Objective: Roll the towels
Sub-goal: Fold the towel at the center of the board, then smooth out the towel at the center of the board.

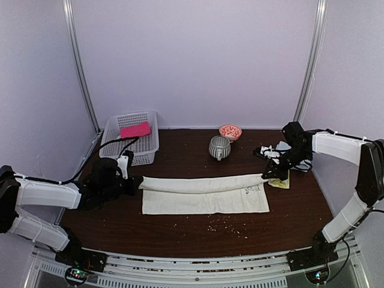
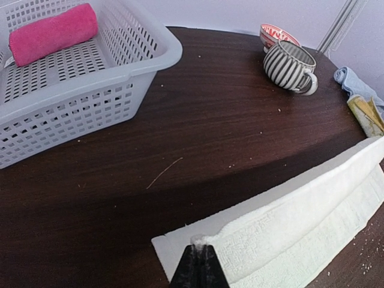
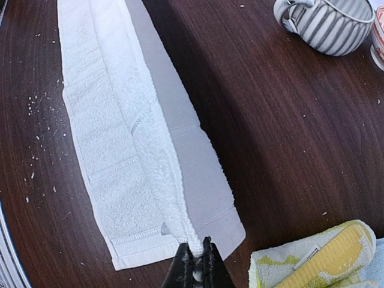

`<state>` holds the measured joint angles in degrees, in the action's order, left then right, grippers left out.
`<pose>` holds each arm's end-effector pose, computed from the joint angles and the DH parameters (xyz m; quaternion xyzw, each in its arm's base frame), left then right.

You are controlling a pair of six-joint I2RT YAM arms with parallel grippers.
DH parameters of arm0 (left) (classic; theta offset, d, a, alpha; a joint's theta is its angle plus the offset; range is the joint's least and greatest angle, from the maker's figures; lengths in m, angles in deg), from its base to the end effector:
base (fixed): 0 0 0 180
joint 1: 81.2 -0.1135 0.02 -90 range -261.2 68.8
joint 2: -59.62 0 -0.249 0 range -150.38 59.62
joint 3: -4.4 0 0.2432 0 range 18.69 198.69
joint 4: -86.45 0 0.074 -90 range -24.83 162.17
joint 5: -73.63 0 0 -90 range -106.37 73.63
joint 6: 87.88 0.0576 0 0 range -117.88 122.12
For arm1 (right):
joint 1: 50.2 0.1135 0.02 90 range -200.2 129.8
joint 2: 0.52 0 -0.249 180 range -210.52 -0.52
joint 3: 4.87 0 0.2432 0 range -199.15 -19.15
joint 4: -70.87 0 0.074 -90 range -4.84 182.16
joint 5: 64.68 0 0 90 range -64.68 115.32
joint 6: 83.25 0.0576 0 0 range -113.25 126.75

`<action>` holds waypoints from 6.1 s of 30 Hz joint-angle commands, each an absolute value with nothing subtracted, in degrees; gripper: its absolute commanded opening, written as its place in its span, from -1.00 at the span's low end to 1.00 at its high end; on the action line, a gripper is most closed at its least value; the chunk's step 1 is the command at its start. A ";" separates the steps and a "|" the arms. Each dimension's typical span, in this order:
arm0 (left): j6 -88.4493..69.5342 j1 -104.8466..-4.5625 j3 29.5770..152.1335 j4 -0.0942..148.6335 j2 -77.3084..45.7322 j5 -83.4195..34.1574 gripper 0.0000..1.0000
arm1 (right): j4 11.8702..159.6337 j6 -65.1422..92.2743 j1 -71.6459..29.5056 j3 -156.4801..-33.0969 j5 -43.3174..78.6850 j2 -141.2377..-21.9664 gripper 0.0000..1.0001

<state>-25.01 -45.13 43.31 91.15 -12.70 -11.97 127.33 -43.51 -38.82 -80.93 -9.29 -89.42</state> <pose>0.2149 -0.1511 0.1537 0.0475 0.8586 -0.2388 0.4511 0.2830 0.0903 0.1948 -0.5271 0.7792 0.2188 0.2591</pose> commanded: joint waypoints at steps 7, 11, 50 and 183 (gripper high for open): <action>-24.33 -44.91 42.18 92.72 -14.40 -12.09 -1.00 | 130.25 -48.89 -37.71 -74.29 -10.37 -84.14 -1.00; -24.42 -44.92 41.99 92.65 -15.71 -12.77 -1.00 | 132.25 -49.73 -36.33 -72.91 -10.38 -84.66 -1.00; -28.68 -44.95 24.94 90.67 19.42 -7.80 -0.24 | 138.53 -50.64 -20.49 -62.74 -0.11 -63.38 -0.33; -33.50 -43.64 41.54 83.48 -21.85 -19.50 -0.52 | 138.10 -27.32 -20.50 -76.73 17.55 -83.99 -1.00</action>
<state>-34.46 -43.95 42.32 84.64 -21.90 -21.06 133.71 -25.85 -21.47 -78.49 16.64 -84.33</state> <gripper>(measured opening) 0.239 0.017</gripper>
